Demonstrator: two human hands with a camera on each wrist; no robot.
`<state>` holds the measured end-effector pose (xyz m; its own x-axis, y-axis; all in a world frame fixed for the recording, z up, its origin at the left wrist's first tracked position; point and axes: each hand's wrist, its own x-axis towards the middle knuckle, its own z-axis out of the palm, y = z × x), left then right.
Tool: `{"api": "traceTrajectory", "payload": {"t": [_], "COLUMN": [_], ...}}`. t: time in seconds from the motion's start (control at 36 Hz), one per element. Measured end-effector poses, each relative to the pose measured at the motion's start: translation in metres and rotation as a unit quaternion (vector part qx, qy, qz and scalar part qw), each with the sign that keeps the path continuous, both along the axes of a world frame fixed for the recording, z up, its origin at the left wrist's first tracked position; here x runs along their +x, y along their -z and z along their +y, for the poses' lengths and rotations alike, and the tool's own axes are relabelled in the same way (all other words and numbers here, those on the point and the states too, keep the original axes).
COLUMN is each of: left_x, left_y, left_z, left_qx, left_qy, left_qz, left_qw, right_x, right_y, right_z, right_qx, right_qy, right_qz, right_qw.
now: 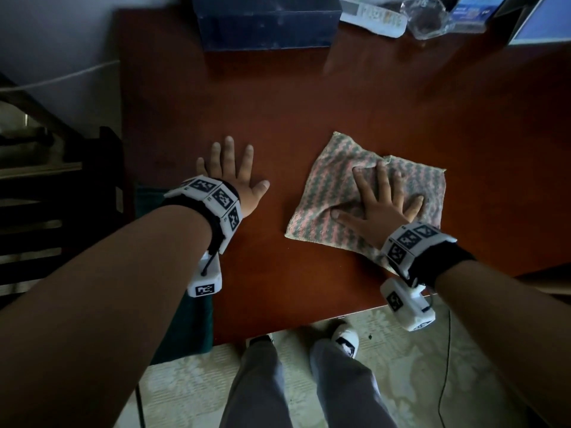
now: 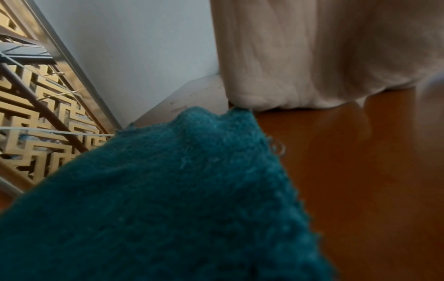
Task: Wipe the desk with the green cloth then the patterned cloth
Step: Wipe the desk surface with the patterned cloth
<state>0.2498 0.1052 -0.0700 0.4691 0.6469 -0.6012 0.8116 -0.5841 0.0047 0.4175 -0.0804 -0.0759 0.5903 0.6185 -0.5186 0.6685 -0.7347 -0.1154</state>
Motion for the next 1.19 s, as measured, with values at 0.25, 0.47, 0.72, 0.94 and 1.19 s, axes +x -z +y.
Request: {"api": "traceTrajectory", "payload": {"t": [0.25,0.47,0.72,0.94,1.19], "left_x": [0.001,0.002,0.003,0.002,0.001], "left_y": [-0.001,-0.005,-0.003,0.000,0.000], "left_z": [0.000,0.000,0.000,0.000,-0.001], "left_qx": [-0.005,-0.016,-0.010,-0.004,0.007], "left_qy": [-0.007,-0.014,-0.015,-0.014,-0.009], "left_qz": [0.004,0.009,0.010,0.016,0.006], "left_qw": [1.000,1.000,1.000,1.000,1.000], "right_x": [0.002,0.015,0.019,-0.018,-0.042], "right_y": [-0.001,-0.008,-0.009,-0.004,-0.005], "right_z": [0.003,0.034,0.061,0.030,0.042], "right_qx": [-0.003,-0.011,-0.003,0.014,-0.021], "right_qy": [-0.004,-0.018,-0.016,-0.104,-0.081], "right_qz": [0.007,0.009,-0.002,0.024,0.045], "right_qw": [1.000,1.000,1.000,0.994,0.995]}}
